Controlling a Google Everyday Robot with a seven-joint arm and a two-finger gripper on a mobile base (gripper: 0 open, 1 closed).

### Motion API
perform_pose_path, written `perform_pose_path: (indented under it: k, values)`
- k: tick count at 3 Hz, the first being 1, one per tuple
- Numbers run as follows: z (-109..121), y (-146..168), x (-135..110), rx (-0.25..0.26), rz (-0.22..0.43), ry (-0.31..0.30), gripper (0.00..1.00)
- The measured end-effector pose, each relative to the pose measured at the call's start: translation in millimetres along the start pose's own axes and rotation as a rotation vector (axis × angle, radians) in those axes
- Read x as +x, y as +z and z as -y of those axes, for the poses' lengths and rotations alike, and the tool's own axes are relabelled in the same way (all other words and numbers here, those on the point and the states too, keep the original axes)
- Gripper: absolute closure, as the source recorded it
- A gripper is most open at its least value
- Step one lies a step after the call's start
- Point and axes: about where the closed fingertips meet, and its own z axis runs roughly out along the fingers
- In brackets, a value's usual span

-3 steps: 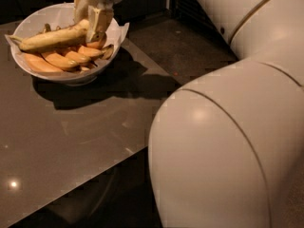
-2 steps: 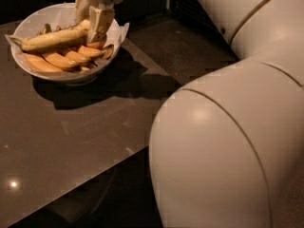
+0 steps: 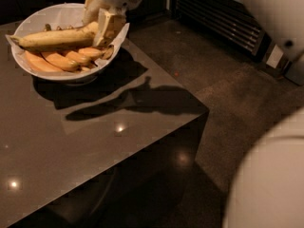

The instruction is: Pick banana from white bowl

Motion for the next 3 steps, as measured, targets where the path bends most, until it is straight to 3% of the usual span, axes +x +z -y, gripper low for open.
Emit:
perform_pose_path:
  k: [1, 2, 3]
  values:
    - [-36, -10, -12, 0.045, 0.023, 0.076, 1.0]
    - [-54, 5, -4, 0.004, 0.018, 0.099, 1.0]
    - [-54, 5, -4, 0.004, 0.018, 0.099, 1.0]
